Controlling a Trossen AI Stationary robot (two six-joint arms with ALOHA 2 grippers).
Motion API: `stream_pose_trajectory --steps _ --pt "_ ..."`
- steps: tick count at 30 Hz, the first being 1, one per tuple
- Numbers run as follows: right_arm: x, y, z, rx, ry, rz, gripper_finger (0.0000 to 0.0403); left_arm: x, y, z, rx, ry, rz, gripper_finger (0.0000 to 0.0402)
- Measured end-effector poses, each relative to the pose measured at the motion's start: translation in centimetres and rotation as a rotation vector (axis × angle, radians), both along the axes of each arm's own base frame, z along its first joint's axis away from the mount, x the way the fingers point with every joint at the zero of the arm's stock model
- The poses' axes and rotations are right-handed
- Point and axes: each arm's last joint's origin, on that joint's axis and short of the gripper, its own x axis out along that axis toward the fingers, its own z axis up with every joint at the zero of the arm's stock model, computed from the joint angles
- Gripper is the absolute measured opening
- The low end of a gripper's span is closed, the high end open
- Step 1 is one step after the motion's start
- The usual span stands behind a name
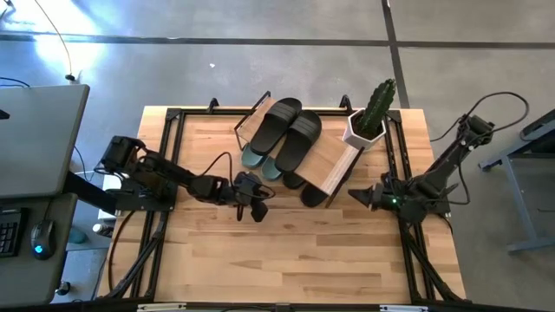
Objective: Pick and place slides into the shelf
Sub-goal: Adjust the black slides under the shelf
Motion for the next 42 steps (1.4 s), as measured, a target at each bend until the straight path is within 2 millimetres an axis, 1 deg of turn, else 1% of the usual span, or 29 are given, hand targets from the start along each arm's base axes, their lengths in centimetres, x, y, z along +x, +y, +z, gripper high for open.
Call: stream_pose_trajectory --steps 3,4,7,9,11,13,15,17,20,22,25,27,28,32,39,42 --pt "0.0 0.2 1.8 -0.092 0.032 0.029 0.0018 0.0 0.0 0.8 0.014 -0.028 -0.019 0.0000" --pt "0.0 0.2 2.4 -0.123 0.052 0.034 0.0009 -0.1 0.0 1.1 0.021 -0.033 -0.026 0.0000" --pt "-0.3 -0.2 3.8 -0.190 0.168 0.046 0.0010 -0.2 0.0 1.9 0.046 -0.056 -0.045 0.0000" --pt "-0.5 -0.6 4.2 -0.200 0.309 0.057 0.0005 -0.4 0.0 2.5 0.065 -0.065 -0.060 0.0000" --pt "-0.7 -0.9 4.4 -0.192 0.499 0.079 0.0002 -0.5 0.0 3.1 0.080 -0.080 -0.072 0.0000" --pt "-0.6 -0.7 4.4 -0.197 0.684 0.108 0.0003 -0.7 0.0 3.7 0.083 -0.102 -0.084 0.0000" --pt "-0.1 0.0 4.2 -0.229 0.799 0.153 0.0001 -0.8 0.0 4.3 0.091 -0.119 -0.090 0.0000" --pt "0.5 0.8 3.4 -0.222 0.859 0.178 0.0001 -1.0 0.0 4.8 0.098 -0.135 -0.094 0.0000" --pt "0.9 1.5 0.8 -0.188 0.844 0.141 0.0000 -1.2 0.0 5.3 0.109 -0.150 -0.104 0.0000" --pt "0.9 1.7 -1.7 -0.149 0.763 0.104 0.0000 -1.2 0.0 5.6 0.121 -0.153 -0.125 0.0000" --pt "0.8 1.2 -5.5 -0.086 0.598 0.030 0.0000 -1.2 0.0 5.6 0.124 -0.151 -0.153 0.0000" --pt "0.8 0.5 -7.1 -0.069 0.497 -0.039 0.0000 -1.2 -0.1 5.6 0.125 -0.149 -0.172 0.0000" --pt "0.7 0.0 -7.7 -0.067 0.485 -0.064 0.0000 -1.2 -0.1 5.6 0.125 -0.147 -0.181 0.0000" --pt "0.6 -1.5 -8.8 -0.041 0.546 -0.140 0.0000 -1.2 -0.2 5.6 0.118 -0.147 -0.203 0.0000" --pt "0.9 -3.8 -9.2 -0.033 0.669 -0.260 0.0000 -1.2 -0.1 5.6 0.128 -0.148 -0.165 0.0000" --pt "1.1 -4.4 -9.2 -0.015 0.692 -0.297 0.0000 -1.2 0.0 5.6 0.129 -0.151 -0.139 0.0000"
